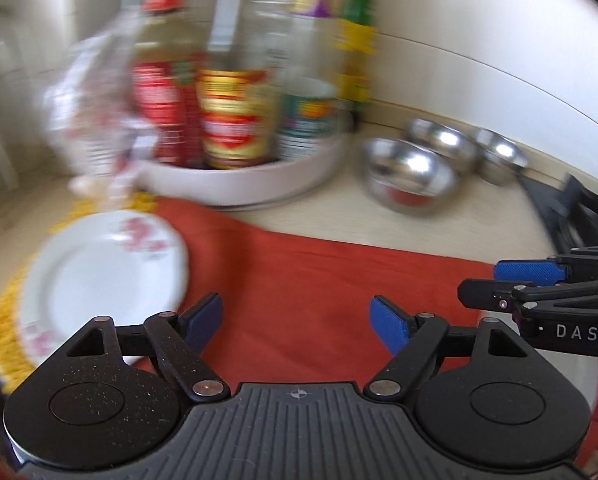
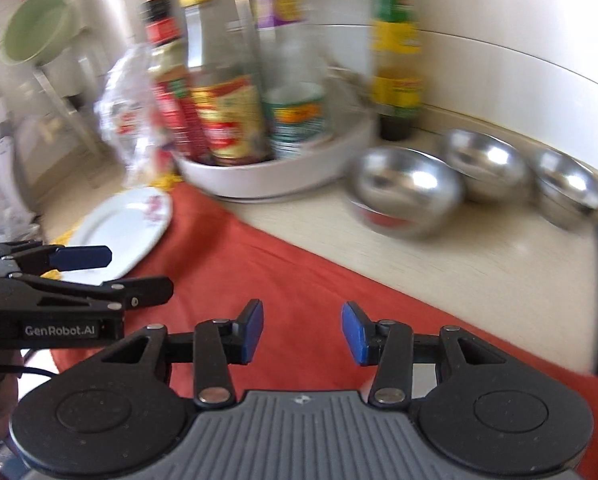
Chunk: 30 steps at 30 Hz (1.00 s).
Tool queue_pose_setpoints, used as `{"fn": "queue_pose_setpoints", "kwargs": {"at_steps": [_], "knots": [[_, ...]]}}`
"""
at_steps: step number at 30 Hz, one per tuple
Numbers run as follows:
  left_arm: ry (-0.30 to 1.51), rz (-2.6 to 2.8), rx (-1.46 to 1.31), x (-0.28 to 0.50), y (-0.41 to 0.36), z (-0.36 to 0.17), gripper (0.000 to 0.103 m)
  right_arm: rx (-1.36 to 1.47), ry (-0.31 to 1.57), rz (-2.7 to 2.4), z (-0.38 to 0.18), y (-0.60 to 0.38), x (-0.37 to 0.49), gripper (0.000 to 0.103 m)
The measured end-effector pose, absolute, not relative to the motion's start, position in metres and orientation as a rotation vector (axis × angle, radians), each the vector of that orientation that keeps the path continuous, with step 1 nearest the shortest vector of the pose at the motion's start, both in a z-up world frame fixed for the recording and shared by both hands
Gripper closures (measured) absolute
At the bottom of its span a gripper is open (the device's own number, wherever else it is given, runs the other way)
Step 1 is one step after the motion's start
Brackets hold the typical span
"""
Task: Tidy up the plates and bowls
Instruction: 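Move both grippers to the pink-flower plate on the yellow mat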
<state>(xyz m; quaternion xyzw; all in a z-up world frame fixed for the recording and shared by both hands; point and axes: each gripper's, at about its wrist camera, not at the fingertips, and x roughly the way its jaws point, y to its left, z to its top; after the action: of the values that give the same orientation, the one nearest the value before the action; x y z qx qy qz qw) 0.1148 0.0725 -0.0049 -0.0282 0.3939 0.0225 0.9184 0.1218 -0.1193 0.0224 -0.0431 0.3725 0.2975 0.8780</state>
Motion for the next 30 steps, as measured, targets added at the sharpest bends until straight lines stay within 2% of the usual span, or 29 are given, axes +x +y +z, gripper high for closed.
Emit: {"fn": "queue_pose_setpoints", "kwargs": {"at_steps": [10,30], "knots": [[0.808,0.247,-0.12,0.096,0.149,0.001,0.018,-0.144,0.787,0.765,0.021,-0.042,0.127,0.058],[0.841,0.277,-0.151,0.11,0.215,-0.013,0.017,-0.164,0.818,0.786,0.012,0.038,0.149,0.058]]}}
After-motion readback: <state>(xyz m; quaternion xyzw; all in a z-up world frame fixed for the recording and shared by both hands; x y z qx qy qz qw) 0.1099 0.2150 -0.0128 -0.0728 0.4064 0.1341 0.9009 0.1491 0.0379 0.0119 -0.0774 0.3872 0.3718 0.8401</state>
